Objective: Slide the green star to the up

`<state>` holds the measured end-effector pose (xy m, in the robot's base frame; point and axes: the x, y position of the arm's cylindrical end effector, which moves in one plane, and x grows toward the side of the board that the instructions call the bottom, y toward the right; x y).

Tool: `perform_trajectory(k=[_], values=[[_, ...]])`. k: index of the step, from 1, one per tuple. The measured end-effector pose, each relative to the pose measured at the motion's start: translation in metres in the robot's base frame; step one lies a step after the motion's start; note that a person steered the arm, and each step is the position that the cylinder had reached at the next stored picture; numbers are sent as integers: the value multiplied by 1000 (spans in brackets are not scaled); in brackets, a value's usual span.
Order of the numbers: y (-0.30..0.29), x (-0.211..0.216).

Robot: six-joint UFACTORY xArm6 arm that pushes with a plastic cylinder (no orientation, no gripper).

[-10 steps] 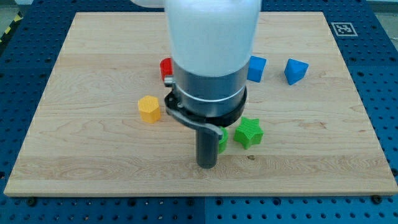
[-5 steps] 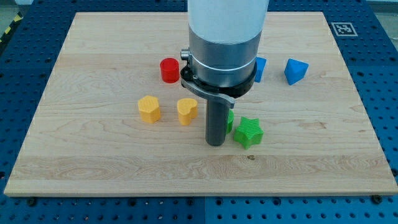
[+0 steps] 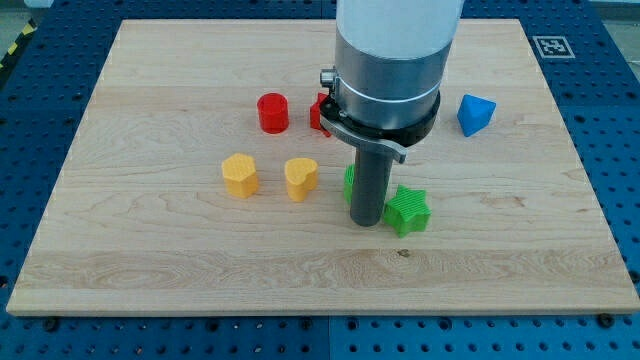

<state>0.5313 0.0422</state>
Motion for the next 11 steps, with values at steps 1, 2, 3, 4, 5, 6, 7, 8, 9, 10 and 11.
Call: perform_trajectory(k=[1,2,3,4,5,6,7,8,9,10,11], values=[[1,18],[7,27],[14,27],[33,27],[52,27],[56,27],[55,27],[50,27],[50,24],[50,10],[50,1]])
